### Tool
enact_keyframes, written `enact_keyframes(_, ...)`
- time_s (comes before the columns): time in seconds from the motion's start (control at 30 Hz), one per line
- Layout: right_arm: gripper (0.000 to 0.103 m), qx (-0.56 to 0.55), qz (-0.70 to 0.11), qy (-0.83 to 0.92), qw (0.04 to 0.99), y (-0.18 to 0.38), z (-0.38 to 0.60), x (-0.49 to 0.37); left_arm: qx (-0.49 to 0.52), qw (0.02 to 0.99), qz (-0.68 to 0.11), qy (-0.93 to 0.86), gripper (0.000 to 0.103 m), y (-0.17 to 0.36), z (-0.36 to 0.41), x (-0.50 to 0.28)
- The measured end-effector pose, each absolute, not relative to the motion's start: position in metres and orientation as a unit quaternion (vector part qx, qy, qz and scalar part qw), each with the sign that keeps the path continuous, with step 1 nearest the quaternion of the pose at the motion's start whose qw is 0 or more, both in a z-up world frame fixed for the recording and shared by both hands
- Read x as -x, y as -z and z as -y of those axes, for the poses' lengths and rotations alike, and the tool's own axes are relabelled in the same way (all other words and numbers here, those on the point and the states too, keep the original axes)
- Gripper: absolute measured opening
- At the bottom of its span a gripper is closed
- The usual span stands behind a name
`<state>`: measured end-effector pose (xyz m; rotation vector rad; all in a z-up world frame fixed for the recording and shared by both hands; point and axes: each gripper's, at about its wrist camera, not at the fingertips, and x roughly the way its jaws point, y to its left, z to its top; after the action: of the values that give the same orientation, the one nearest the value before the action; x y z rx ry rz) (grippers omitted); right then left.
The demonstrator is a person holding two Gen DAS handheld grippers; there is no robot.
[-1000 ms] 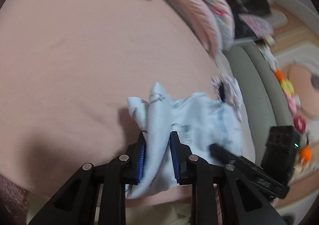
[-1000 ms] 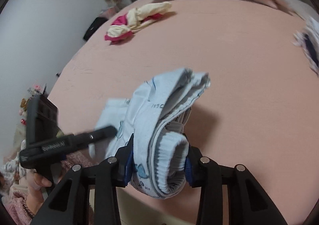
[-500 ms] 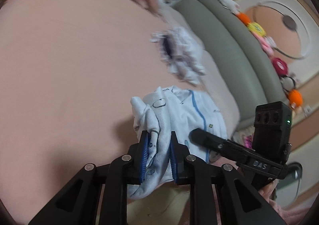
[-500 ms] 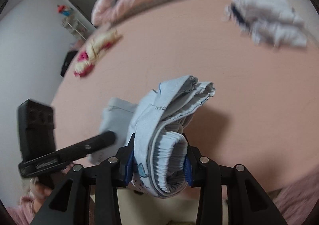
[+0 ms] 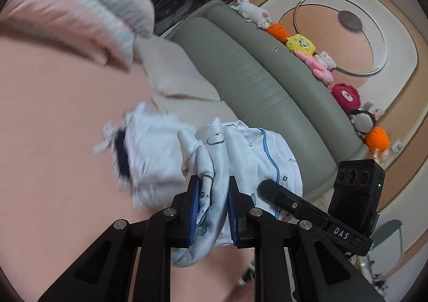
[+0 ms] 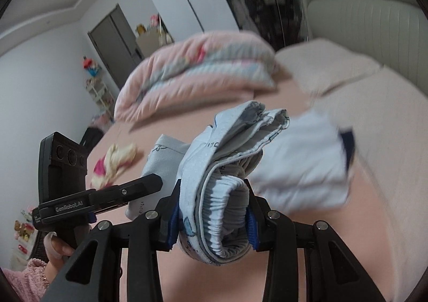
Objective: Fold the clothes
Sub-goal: 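Lift the pants bundle with both grippers and carry it onto the white clothes stack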
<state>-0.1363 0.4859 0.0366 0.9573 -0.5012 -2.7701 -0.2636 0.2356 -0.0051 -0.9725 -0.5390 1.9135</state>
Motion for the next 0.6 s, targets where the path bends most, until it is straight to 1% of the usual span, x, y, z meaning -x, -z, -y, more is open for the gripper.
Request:
enact_keyframes(0.1,0.038,-0.311,0.183,0.929,0.083,-0.032,-0.524,0.171,0.393,0.442,0.21,-0.779,0.017,0.004,-0.271,0.295)
enact_keyframes(0.23,0.039,-0.305,0.195,0.929,0.079,-0.018,-0.57,0.213,0.401,0.44,0.212,-0.776,0.017,0.028,-0.301,0.334)
enact_keyframes(0.33,0.039,-0.312,0.217,0.922,0.071,0.018,-0.599,0.241,0.417,0.433,0.215,-0.77,0.017,0.054,-0.319,0.362)
enact_keyframes(0.4,0.039,-0.332,0.24,0.91,0.059,0.049,-0.617,0.258,0.442,0.414,0.216,-0.766,0.017,0.083,-0.326,0.38)
enact_keyframes(0.5,0.04,-0.395,0.256,0.882,0.027,0.087,-0.639,0.285,0.496,0.377,0.207,-0.754,0.017,0.124,-0.329,0.397)
enact_keyframes(0.57,0.049,-0.397,0.269,0.876,0.049,0.089,-0.651,0.288,0.506,0.377,0.234,-0.74,0.018,0.129,-0.319,0.401)
enact_keyframes(0.6,0.055,-0.396,0.264,0.878,0.048,0.083,-0.655,0.286,0.498,0.375,0.225,-0.749,0.019,0.12,-0.317,0.398)
